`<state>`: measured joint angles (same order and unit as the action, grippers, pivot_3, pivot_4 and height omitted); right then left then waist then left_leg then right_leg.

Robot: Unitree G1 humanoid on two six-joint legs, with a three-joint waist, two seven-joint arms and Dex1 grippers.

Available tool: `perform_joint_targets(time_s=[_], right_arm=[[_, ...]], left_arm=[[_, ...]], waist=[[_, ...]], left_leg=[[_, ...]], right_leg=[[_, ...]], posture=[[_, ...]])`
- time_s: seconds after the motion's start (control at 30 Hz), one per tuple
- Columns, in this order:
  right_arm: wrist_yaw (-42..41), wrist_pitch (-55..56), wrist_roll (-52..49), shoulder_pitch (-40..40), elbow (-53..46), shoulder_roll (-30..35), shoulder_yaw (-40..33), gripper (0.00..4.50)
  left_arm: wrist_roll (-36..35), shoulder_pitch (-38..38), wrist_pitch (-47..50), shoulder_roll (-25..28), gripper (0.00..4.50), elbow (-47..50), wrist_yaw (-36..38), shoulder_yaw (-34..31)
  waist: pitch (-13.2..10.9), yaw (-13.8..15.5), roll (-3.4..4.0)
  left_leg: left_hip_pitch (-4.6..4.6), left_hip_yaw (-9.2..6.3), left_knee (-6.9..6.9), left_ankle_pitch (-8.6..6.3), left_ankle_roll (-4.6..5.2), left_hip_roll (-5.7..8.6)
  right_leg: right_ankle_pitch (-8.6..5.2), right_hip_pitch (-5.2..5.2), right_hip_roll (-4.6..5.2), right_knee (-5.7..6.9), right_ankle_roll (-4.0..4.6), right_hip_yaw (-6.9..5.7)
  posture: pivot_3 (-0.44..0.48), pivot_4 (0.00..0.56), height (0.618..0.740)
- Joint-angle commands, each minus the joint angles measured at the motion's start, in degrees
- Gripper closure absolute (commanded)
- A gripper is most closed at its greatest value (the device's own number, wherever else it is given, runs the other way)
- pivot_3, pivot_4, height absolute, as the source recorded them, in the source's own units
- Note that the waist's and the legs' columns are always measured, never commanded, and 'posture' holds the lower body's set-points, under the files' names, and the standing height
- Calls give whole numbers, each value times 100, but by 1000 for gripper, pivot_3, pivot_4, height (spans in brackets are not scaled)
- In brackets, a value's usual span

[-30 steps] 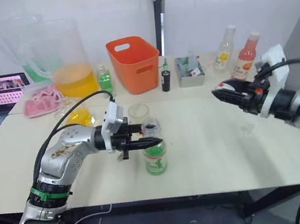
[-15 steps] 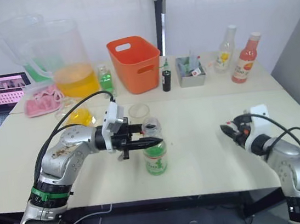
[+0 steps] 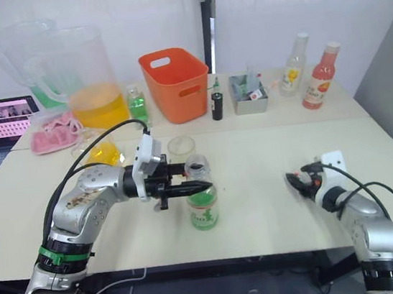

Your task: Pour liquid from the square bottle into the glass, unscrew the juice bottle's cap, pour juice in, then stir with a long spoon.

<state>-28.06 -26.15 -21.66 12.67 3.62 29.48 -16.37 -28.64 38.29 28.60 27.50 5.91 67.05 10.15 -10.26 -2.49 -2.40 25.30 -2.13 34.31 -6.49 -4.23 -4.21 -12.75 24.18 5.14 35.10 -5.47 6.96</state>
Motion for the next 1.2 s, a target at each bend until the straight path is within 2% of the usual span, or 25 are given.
perform_joint_targets(time_s=[0.03,0.2,0.37,0.57,0.73,0.93,1.07,1.2], right_arm=[[-117,-171,-358,114,-596,122,-241,0],[-310,-898,-1003,294,-1421,390,-350,0],[-1127,-1779,-2229,730,-2540,1191,-396,0],[-1505,-2431,-3217,1235,-3020,1805,-342,0],[-1594,-2608,-3467,1633,-2998,1972,-134,0],[-1630,-2623,-3524,1804,-2981,1963,64,0],[-1648,-2563,-3451,1838,-2965,1949,144,0],[-1676,-2537,-3134,1756,-2854,2045,348,0]], left_arm=[[105,-128,78,67,3117,-16,65,180],[60,-130,100,65,3117,-1,65,133],[16,-136,144,145,3117,117,46,41],[-175,-195,314,265,3117,353,-114,-175],[-848,-74,951,336,3117,788,-567,-816],[-1328,64,1509,852,3117,1081,-775,-1411],[-1408,157,1616,1245,3117,980,-754,-1640],[-785,762,1083,1838,3117,195,-444,-1565]], waist=[[0,0,0],[0,1,0],[0,2,0],[-1,-14,-1],[-3,-44,-4],[-4,-8,-3],[-5,-4,-4],[-8,8,-10]], left_leg=[[0,0,0,0,0,0],[0,0,0,0,0,0],[0,-2,-2,0,0,0],[1,-4,-5,0,0,-1],[2,-4,-5,0,0,-1],[14,-4,-3,0,0,-1],[17,-4,-2,0,0,0],[19,-4,-1,0,0,-1]], right_leg=[[0,0,0,0,0,0],[0,0,0,1,0,0],[-1,-1,0,2,-1,0],[-3,1,0,-2,-1,-1],[-3,8,-1,3,-1,0],[-3,14,0,0,-1,-1],[-2,17,1,-1,-1,-1],[-2,20,0,1,0,-2]], posture=[[0,150,717],[0,150,717],[0,150,717],[0,150,717],[0,150,717],[0,150,717],[0,150,717],[0,150,717]])
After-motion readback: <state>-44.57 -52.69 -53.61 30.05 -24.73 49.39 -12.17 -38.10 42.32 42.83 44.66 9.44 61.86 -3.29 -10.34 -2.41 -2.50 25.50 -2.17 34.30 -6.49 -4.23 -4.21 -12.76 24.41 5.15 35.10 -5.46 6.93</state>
